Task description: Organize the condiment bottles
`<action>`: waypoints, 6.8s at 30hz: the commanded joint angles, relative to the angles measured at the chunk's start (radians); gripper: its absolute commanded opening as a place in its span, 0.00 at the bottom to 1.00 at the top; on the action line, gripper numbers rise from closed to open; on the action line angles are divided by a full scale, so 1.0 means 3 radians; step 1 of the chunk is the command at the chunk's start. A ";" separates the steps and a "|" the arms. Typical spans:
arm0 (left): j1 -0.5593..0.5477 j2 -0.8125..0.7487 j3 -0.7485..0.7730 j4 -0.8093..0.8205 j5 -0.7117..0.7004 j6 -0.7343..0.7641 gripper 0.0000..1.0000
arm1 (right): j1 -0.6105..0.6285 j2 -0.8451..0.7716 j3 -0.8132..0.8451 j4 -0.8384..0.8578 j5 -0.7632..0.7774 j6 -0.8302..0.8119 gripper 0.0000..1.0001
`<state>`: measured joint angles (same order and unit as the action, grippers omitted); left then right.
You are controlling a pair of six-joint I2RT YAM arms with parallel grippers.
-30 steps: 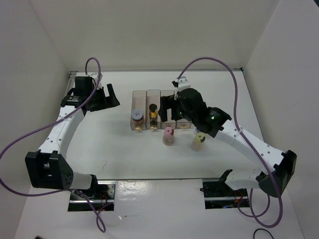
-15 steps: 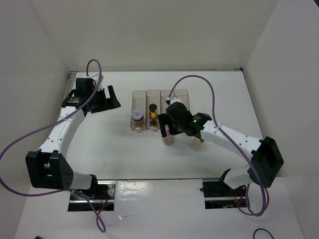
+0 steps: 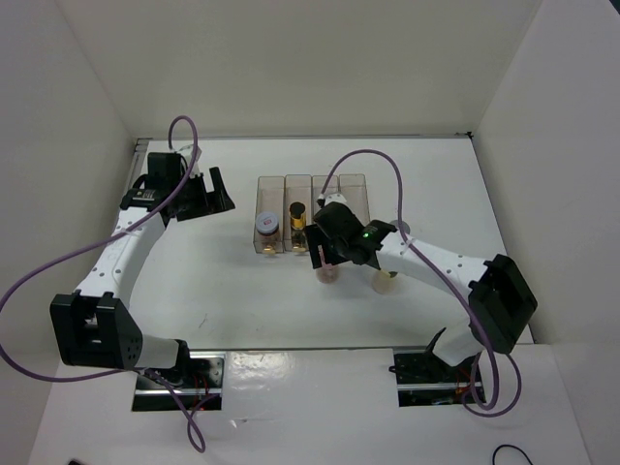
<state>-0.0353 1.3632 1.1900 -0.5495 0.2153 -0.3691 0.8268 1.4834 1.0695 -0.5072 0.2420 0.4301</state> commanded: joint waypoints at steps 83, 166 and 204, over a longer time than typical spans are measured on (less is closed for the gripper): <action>0.0015 0.0329 0.0144 0.0119 0.0095 0.0105 0.99 | -0.0880 0.1590 0.2090 0.0039 0.0047 -0.0631 0.16; 0.0015 0.0237 -0.0014 0.0247 0.0218 0.0105 0.99 | -0.0885 -0.0803 -0.0226 -0.1510 0.0226 0.1537 0.96; 0.0015 0.0268 -0.0014 0.0277 0.0249 0.0136 0.99 | -0.0793 -0.0460 -0.0201 -0.1397 0.0364 0.1455 0.17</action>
<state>-0.0353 1.4570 1.1908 -0.4942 0.2676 -0.3428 0.5602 1.3651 0.9886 -0.9337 0.3611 0.8623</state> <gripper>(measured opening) 0.992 0.565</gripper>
